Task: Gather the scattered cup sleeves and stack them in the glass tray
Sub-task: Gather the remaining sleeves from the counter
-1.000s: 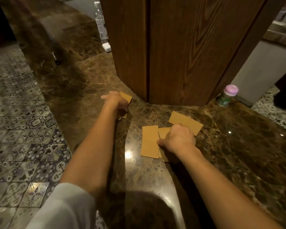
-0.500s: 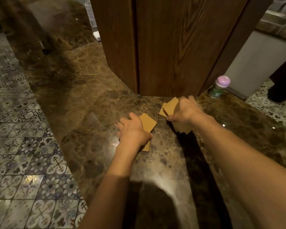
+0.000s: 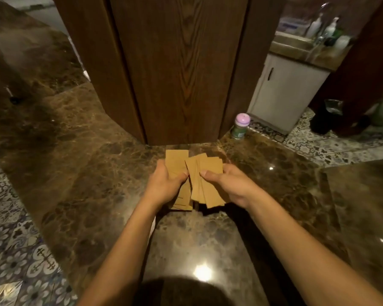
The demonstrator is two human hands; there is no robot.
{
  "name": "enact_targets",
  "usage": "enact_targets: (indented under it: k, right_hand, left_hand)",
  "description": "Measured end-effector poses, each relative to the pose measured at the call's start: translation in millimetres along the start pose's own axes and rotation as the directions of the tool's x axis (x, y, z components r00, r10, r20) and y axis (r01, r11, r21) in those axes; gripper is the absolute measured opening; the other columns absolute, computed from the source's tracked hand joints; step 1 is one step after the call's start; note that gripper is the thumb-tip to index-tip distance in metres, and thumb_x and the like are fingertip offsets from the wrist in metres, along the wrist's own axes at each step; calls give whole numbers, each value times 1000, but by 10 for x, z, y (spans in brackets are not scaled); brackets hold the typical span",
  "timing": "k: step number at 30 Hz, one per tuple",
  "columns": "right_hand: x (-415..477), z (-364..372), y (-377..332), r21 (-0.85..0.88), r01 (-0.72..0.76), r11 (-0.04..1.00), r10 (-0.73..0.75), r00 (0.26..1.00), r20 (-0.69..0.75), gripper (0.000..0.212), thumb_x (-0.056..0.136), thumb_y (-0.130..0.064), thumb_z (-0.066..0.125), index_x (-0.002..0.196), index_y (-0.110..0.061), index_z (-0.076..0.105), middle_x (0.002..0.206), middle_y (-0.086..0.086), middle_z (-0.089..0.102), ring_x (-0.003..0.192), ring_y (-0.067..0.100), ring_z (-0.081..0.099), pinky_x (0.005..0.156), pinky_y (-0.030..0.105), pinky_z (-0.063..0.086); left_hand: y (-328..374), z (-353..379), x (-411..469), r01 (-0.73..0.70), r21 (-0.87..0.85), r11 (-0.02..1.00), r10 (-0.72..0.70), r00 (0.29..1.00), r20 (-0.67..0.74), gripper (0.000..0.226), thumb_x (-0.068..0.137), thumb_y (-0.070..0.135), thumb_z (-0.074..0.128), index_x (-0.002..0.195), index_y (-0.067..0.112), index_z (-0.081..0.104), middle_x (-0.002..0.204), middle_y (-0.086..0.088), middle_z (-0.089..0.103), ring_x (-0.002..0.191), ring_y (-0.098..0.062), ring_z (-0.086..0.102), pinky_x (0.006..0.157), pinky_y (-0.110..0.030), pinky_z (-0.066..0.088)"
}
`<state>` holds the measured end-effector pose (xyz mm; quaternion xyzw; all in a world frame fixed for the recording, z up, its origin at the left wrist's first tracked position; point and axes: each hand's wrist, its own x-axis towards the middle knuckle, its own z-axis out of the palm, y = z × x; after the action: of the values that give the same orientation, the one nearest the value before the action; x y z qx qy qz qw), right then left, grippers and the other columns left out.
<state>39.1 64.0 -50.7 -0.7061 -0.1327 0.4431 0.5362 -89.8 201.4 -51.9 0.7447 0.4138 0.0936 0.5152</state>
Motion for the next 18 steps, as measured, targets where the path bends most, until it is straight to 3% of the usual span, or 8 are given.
enact_targets:
  k: [2,4,9,12,14,16,17,18]
  right_hand:
    - [-208,-120,73,46,31,998,-31,1000,-6,23,101,-16,66,123,-13,72,114,8,80,107,25,76,89,39,61]
    - [-409,-284,156,69,61,996,-56,996,-66,22,102,-17,65,123,-16,72,112,3,81,101,19,77,81,34,61]
    - [-788,-696,547,-121,10,993,-48,949,-313,20,97,-19,72,117,-20,74,112,1,80,104,19,75,99,46,58]
    - [-981,-853,687,-112,-41,993,-3,929,-369,18,99,-19,70,117,-19,73,114,2,79,105,20,73,95,43,58]
    - [-1102,-921,687,47,-29,998,44,936,-349,22,102,-17,65,123,-16,70,118,6,78,106,23,73,85,38,59]
    - [-1216,-923,638,238,32,971,41,954,-296,24,103,-17,63,126,-15,70,116,8,79,107,28,74,83,41,60]
    - [-1280,-905,592,304,83,949,5,960,-280,24,104,-17,62,125,-15,71,115,9,80,106,29,75,83,42,61]
    - [-1345,-865,543,345,137,928,-41,962,-271,24,104,-17,61,125,-15,71,114,9,80,106,28,75,83,41,60]
  left_hand:
    - [168,163,-106,-54,-154,987,71,992,105,20,94,22,65,106,30,51,115,0,65,107,-16,64,99,-49,52]
    - [256,311,-199,-91,-200,976,127,977,173,19,96,13,61,99,31,55,108,4,67,102,-13,65,98,-46,53]
    - [108,731,-322,-179,274,945,139,977,161,46,89,27,70,132,20,55,123,-2,69,114,-25,63,88,-29,45]
    - [83,946,-435,-271,641,718,250,960,126,61,90,41,66,144,21,45,142,-9,50,130,-31,46,102,-42,38]
    - [157,1029,-512,-281,702,655,326,943,74,65,91,45,62,148,21,41,148,-11,38,136,-33,36,108,-49,33]
    - [309,1066,-638,-368,453,812,366,926,97,58,93,50,59,145,26,48,146,-7,44,135,-28,41,109,-46,36]
    - [451,1069,-761,-346,160,924,324,934,153,47,93,54,57,136,33,57,140,-4,55,130,-24,52,106,-43,44]
    - [615,1062,-933,-212,-174,962,252,934,254,35,95,54,55,124,38,65,129,-2,66,120,-20,63,96,-38,52]
